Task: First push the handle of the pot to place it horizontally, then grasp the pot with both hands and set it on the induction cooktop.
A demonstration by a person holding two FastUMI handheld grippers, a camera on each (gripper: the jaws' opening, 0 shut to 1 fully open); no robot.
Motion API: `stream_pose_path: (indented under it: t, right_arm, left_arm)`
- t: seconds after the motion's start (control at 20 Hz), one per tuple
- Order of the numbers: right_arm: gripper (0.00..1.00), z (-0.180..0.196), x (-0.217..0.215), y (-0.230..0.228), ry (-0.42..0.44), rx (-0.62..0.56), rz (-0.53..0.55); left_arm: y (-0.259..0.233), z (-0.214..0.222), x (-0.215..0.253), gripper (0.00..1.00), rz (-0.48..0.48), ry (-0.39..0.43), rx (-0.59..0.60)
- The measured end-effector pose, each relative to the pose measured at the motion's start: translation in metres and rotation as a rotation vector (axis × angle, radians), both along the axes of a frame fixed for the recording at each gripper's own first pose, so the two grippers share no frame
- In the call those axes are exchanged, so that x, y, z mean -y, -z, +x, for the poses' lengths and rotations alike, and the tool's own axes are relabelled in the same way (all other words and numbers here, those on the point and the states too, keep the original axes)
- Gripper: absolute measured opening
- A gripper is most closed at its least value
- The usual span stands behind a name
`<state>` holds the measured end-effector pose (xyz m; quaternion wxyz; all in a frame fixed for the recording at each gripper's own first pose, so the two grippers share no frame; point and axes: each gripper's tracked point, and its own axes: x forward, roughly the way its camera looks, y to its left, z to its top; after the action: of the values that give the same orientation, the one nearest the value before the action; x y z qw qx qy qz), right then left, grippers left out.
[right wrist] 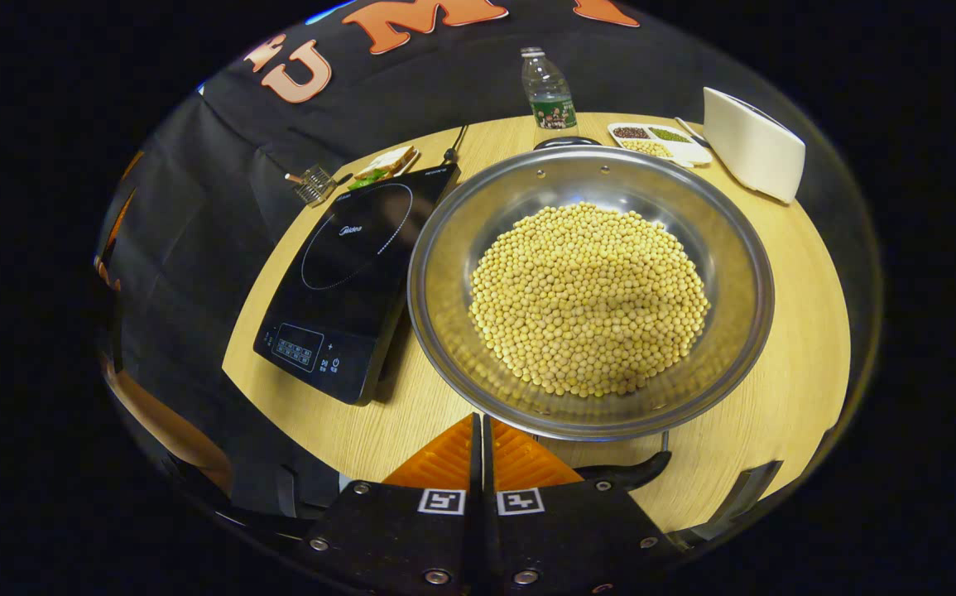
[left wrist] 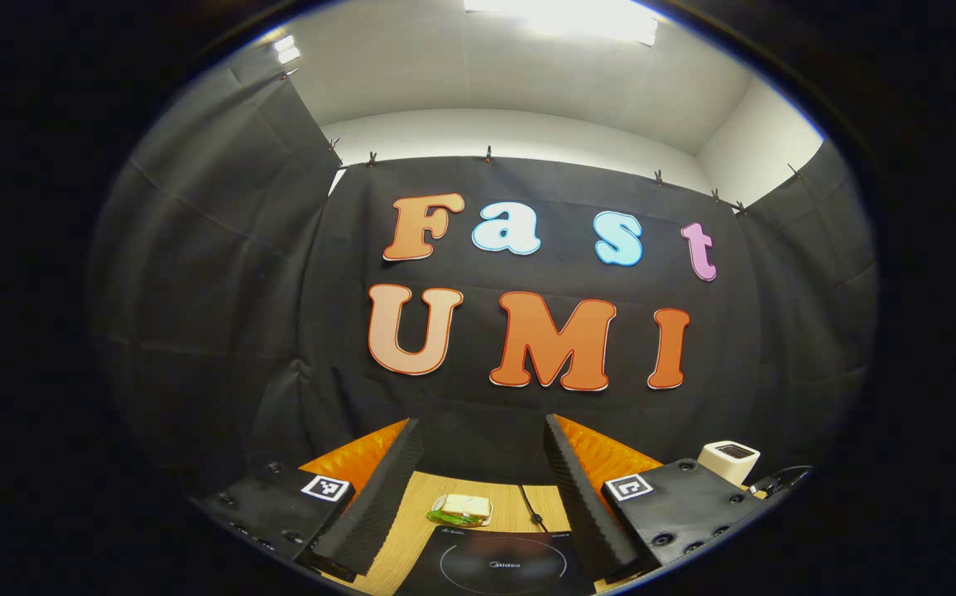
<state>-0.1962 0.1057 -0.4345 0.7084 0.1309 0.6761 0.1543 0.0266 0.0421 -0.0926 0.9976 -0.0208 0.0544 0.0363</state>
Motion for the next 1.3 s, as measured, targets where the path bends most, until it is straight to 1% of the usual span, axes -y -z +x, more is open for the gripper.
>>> stream_pose_path:
  t: [0.25,0.4,0.55,0.65,0.75,0.95,1.1,1.2,1.3]
  right_arm:
    - [0.00,0.002,0.003,0.002,0.016,-0.013,0.017]
    - [0.00,0.002,0.012,0.004,0.037,-0.016,0.022]
    - [0.00,0.009,0.035,0.011,0.068,-0.006,-0.025]
    - [0.00,0.009,0.052,0.013,0.078,0.001,-0.056]
    - [0.00,0.010,0.059,0.014,0.080,0.005,-0.079]
    - [0.00,0.014,0.080,0.020,0.080,0.025,-0.150]
    - [0.00,0.015,0.091,0.021,0.096,0.004,-0.162]
    - [0.00,0.018,0.102,0.023,0.102,0.012,-0.188]
    - [0.00,0.022,0.113,0.026,0.127,0.025,-0.210]
  left_arm:
    - [0.005,0.009,0.013,0.96,-0.007,0.026,-0.009]
    - [0.013,0.014,0.023,0.96,-0.004,0.046,-0.029]
    - [0.014,0.017,0.028,0.96,0.014,0.053,-0.035]
    - [0.013,0.020,0.034,0.96,0.010,0.060,-0.029]
    - [0.015,0.025,0.043,0.96,0.003,0.080,-0.025]
    - [0.029,0.032,0.052,0.96,0.002,0.090,-0.057]
    - [0.036,0.035,0.059,0.96,-0.004,0.101,-0.077]
    - [0.040,0.035,0.063,0.96,-0.006,0.112,-0.088]
    - [0.038,0.035,0.062,0.96,0.004,0.111,-0.087]
